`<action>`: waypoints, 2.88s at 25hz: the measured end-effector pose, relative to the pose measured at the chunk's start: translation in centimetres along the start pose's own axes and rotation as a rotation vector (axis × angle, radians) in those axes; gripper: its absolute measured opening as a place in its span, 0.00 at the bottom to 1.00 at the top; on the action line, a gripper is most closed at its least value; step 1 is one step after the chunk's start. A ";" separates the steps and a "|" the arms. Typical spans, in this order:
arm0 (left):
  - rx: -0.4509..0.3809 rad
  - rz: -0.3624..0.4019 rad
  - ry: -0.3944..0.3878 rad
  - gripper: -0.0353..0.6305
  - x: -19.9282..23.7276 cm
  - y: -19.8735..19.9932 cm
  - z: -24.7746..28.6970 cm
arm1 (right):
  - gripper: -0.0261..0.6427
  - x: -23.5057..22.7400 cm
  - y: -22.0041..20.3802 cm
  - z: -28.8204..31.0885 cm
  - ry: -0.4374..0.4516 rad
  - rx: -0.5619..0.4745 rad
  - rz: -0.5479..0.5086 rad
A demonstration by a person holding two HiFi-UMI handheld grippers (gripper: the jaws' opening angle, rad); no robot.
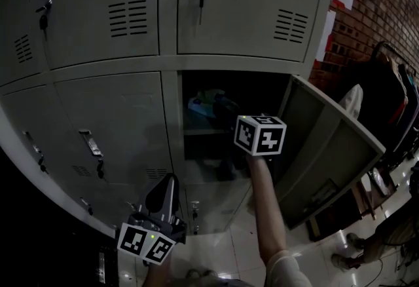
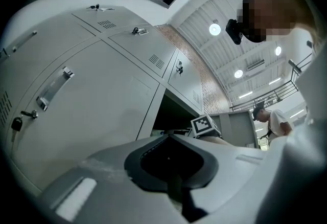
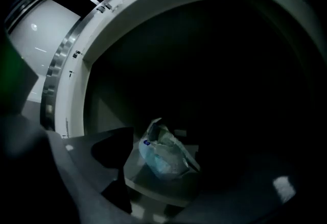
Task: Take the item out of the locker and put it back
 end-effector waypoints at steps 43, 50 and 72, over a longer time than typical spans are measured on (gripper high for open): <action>-0.001 0.157 -0.053 0.06 -3.5 0.6 -1.6 | 0.06 13.0 -6.8 -19.7 0.059 -0.312 -0.048; -0.009 0.149 -0.043 0.06 -3.5 0.7 -1.8 | 0.06 13.0 -6.2 -20.4 0.056 -0.325 -0.062; -0.012 0.135 -0.042 0.06 -3.8 0.7 -2.1 | 0.06 13.3 -6.5 -20.9 0.083 -0.326 -0.029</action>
Point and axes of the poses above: the fingertips, and each gripper's own axes: z forward along the fingers, x to its left, y out of its top, the point moved 4 cm from there along -z, backward along the fingers, and after that the axes turned 11 degrees about y, right-handed, at the moved point
